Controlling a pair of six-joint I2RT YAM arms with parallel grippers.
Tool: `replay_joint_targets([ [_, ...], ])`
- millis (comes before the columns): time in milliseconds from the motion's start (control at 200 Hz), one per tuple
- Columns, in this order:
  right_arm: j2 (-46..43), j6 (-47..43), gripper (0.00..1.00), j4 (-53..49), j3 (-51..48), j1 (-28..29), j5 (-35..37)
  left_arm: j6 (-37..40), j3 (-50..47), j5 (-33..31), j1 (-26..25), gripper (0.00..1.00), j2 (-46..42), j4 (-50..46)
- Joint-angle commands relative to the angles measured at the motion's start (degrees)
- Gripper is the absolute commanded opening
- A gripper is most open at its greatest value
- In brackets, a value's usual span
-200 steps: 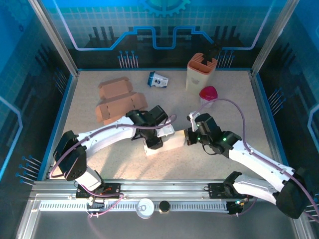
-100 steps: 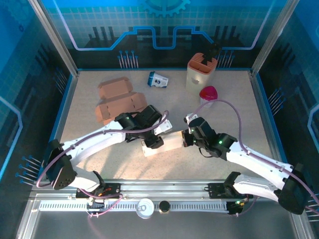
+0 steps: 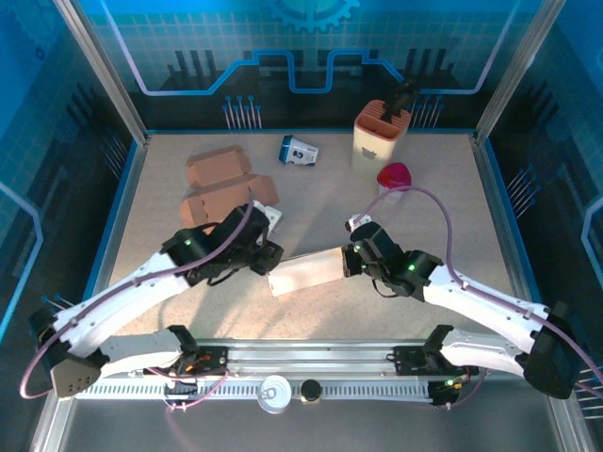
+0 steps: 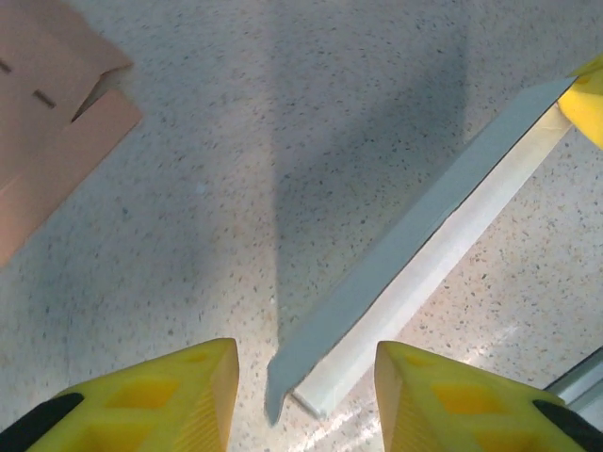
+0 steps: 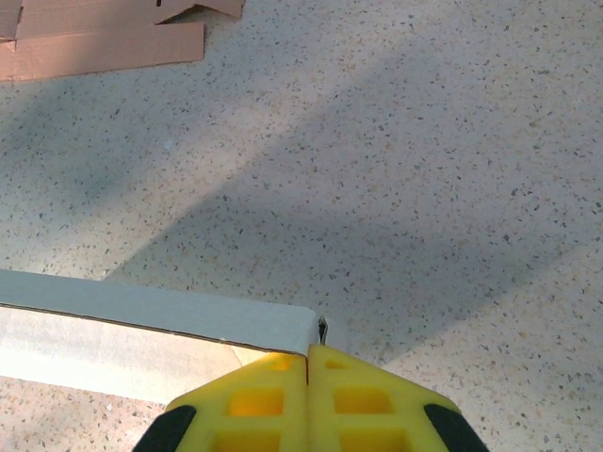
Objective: Fold the paper box
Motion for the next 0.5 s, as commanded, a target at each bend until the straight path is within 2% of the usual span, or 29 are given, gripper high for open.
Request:
replay_joint_targets([
  [0,0.72,1.1,0.0,-2.9,1.43,0.97,0.22,-7.16,-2.42,-0.3,0.29,0.43,-1.0,-4.19],
  [160,0.87,1.18,0.0,-3.25,1.78,0.98,0.01,-7.12,-3.15,-0.48,0.24,0.36,3.05,-4.82],
  [380,0.69,1.38,0.0,-3.85,1.96,0.96,0.01,-6.93,-3.89,-0.8,0.37,0.34,4.37,-3.5],
  [495,0.39,1.25,0.0,-3.83,2.12,0.92,0.01,-6.73,-4.32,-0.07,0.31,0.28,4.63,-3.32],
])
